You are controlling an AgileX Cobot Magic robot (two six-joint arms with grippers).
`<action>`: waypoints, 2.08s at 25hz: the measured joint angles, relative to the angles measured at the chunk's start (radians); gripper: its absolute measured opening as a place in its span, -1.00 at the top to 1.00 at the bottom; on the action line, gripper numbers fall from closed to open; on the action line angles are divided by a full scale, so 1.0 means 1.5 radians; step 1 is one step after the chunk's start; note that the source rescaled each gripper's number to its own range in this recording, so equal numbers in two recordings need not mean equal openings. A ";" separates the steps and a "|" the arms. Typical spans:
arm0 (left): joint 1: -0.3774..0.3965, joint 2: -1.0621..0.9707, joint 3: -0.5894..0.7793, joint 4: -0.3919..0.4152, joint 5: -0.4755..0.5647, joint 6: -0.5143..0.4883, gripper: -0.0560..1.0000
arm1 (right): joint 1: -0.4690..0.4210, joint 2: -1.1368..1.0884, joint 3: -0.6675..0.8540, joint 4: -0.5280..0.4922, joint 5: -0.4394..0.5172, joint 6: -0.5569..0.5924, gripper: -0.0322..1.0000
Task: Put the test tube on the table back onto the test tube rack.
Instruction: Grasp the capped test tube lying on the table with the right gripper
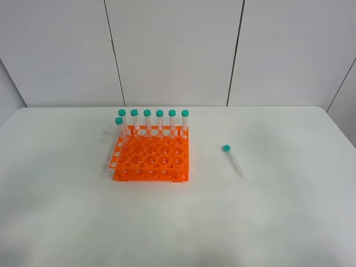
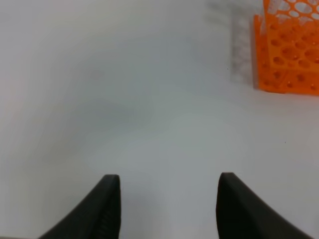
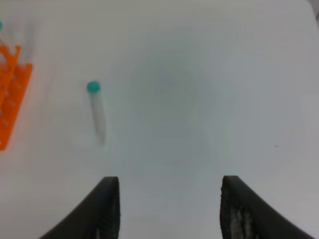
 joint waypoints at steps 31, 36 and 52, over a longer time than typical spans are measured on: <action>0.000 0.000 0.007 0.005 -0.027 0.000 -0.65 | 0.175 0.654 -0.061 0.142 -0.309 -0.181 -0.74; 0.000 0.000 0.007 0.005 -0.027 0.000 -0.65 | 0.176 0.722 -0.061 0.137 -0.353 -0.176 -0.72; 0.000 0.000 0.007 0.005 -0.027 0.000 -0.65 | 0.176 0.818 -0.119 0.135 -0.400 -0.176 -0.70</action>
